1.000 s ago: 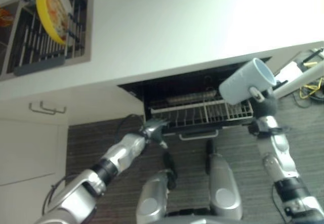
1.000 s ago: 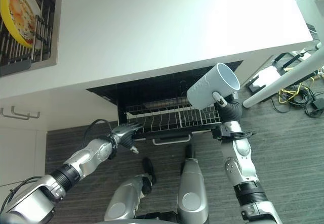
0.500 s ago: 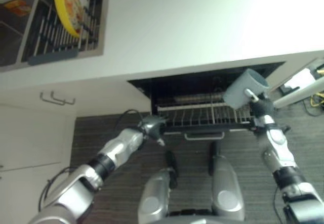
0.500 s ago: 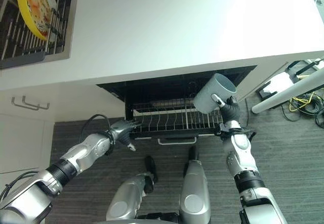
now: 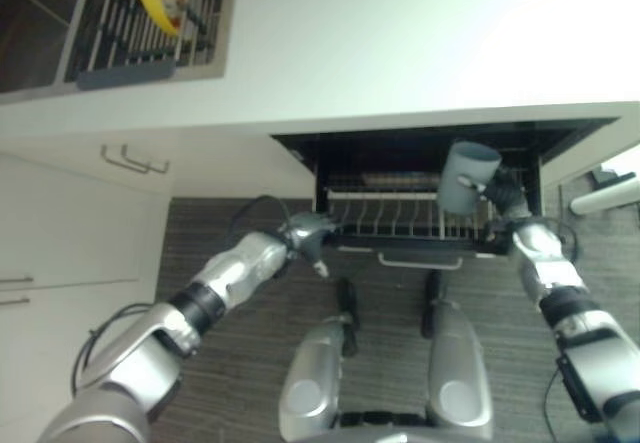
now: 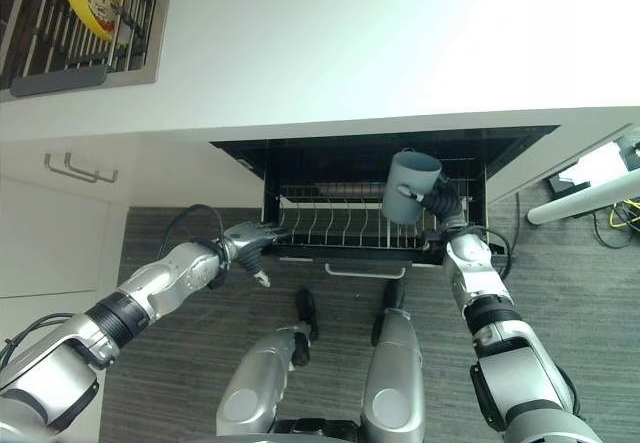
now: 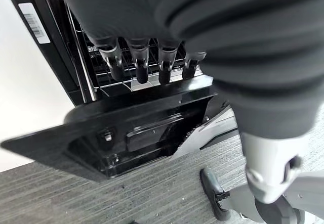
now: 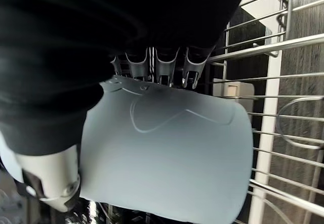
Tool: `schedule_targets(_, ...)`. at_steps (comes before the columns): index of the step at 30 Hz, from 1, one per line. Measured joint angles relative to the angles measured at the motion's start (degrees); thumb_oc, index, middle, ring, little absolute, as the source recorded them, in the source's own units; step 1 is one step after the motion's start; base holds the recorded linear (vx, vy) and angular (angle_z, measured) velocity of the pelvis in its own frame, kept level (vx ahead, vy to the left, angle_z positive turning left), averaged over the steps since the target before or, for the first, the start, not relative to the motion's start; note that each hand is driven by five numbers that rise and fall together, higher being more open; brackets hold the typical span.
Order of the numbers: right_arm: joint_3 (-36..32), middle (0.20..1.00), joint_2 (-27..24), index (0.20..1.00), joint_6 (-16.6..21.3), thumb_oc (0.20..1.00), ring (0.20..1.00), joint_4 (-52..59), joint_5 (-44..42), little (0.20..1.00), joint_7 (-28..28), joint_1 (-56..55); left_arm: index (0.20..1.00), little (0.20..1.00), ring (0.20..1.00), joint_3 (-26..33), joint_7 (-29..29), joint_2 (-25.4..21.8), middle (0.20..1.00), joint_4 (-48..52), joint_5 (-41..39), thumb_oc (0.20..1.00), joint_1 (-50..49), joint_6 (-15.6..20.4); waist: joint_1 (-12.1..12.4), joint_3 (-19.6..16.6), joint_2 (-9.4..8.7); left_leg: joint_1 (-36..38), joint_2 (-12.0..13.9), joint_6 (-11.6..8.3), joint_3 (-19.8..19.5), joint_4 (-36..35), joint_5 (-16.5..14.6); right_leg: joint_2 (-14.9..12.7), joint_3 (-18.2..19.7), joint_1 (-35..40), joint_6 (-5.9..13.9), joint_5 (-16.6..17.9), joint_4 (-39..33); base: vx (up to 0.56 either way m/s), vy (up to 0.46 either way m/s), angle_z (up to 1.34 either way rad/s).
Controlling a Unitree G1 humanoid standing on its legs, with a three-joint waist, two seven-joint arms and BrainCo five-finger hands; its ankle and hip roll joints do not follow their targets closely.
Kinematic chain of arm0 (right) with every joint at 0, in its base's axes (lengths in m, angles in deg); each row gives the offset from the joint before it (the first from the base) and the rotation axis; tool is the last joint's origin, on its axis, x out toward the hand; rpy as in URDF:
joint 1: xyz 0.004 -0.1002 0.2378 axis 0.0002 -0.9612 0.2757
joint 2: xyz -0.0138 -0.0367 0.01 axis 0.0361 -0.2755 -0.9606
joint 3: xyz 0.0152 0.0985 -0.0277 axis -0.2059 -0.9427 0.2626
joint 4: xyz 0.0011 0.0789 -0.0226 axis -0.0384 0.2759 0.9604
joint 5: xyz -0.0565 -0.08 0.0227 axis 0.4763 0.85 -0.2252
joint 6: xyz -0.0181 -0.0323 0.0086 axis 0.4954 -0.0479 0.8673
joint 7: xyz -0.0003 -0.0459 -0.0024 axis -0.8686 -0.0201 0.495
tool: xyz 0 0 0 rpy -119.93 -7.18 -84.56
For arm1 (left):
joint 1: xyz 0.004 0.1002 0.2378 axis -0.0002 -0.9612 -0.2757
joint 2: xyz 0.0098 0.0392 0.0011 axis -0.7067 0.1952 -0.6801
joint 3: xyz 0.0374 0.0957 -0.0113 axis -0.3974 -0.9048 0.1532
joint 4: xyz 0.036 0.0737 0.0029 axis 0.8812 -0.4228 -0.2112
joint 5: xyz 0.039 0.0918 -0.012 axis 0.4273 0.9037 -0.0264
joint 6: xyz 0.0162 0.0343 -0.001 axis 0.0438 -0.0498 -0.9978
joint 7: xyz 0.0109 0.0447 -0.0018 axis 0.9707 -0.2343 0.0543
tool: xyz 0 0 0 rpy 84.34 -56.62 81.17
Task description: Place the dishes in the dishwasher.
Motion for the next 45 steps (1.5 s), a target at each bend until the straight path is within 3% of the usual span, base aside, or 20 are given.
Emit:
schedule_targets(6,-0.49,0.2,-1.12,0.2,-1.54,0.2,0.2,-0.66,0.09,0.2,0.48,3.24,1.0,1.0,1.0,-2.04,-1.6,-0.98,1.0,0.2,0.04,1.0,2.5,0.5,1.0,0.26,-0.4,-1.72,-0.08,-0.07,-0.79,0.06,0.32,-0.04,-0.39,-1.47,-0.06,-0.03,0.42,-0.01,-0.023,0.06)
schedule_targets(11,-0.6,0.2,-2.28,0.2,-7.64,0.2,0.2,-0.61,1.3,0.2,2.73,6.16,1.0,1.0,1.0,-2.16,-2.93,-1.41,1.0,1.87,0.06,1.0,2.95,1.24,1.23,0.51,-1.04,-2.26,0.02,-0.09,-0.98,0.21,0.33,-0.02,-0.73,-1.75,-0.13,-0.01,0.49,0.0,-0.029,0.02)
schedule_targets(19,-0.45,0.2,-3.01,0.2,-11.0,0.2,0.2,-3.1,2.49,0.2,4.63,10.3,1.0,1.0,1.0,-2.82,-3.71,-2.92,1.0,2.21,0.05,1.0,4.79,1.35,2.16,0.53,-1.44,-4.12,0.14,-0.08,-1.72,1.31,0.33,-0.03,-1.39,-2.66,-0.3,0.15,0.41,-0.01,-0.015,0.04)
schedule_targets(37,1.63,0.2,-3.86,0.2,-11.97,0.2,0.2,-6.22,5.84,0.2,7.23,15.85,1.0,1.0,1.0,-4.94,-1.57,-5.88,1.0,6.3,-0.21,1.0,6.83,0.2,2.35,0.47,-1.35,-7.65,-0.62,0.44,-0.73,1.33,0.78,-0.55,0.04,-6.92,-0.12,1.34,0.27,-0.02,0.017,-0.02)
schedule_targets(38,1.63,0.762,-3.83,0.762,-11.98,0.762,0.762,-6.22,5.84,0.762,7.35,15.85,1.0,1.0,1.0,-4.94,-1.58,-5.88,1.0,6.33,-0.21,1.0,6.85,0.11,2.34,0.46,-1.34,-7.66,-0.61,0.44,-0.73,1.34,0.78,-0.55,0.07,-6.93,-0.12,1.34,0.27,0.0,0.0,0.0)
schedule_targets(39,1.63,1.0,-3.73,1.0,-11.96,1.0,1.0,-6.23,5.86,1.0,7.74,15.84,1.0,1.0,1.0,-4.94,-1.57,-5.88,1.0,6.33,-0.21,1.0,6.85,-0.08,2.32,0.46,-1.33,-7.67,-0.61,0.45,-0.69,1.33,0.78,-0.55,0.09,-6.96,-0.12,1.35,0.24,0.0,0.0,0.0)
schedule_targets(42,1.64,1.0,-3.38,1.0,-11.98,1.0,1.0,-6.29,6.82,1.0,11.2,16.05,1.0,1.0,1.0,-4.95,-1.16,-5.88,1.0,6.55,-0.25,1.0,6.91,-0.29,2.29,0.42,-1.27,-8.05,-0.62,0.45,-0.67,1.36,0.79,-0.54,0.09,-7.35,-0.1,1.38,0.19,0.0,0.0,0.0)
schedule_targets(45,1.76,1.0,-1.57,1.0,-12.16,1.0,1.0,-6.23,10.93,1.0,19.63,16.31,1.0,1.0,1.0,-4.99,0.17,-5.36,1.0,5.76,-0.67,1.0,6.64,-0.41,2.44,0.4,-1.24,-8.13,-0.64,0.46,-0.33,1.25,0.79,-0.55,0.34,-7.6,-0.01,1.62,0.07,-0.01,0.029,-0.03)
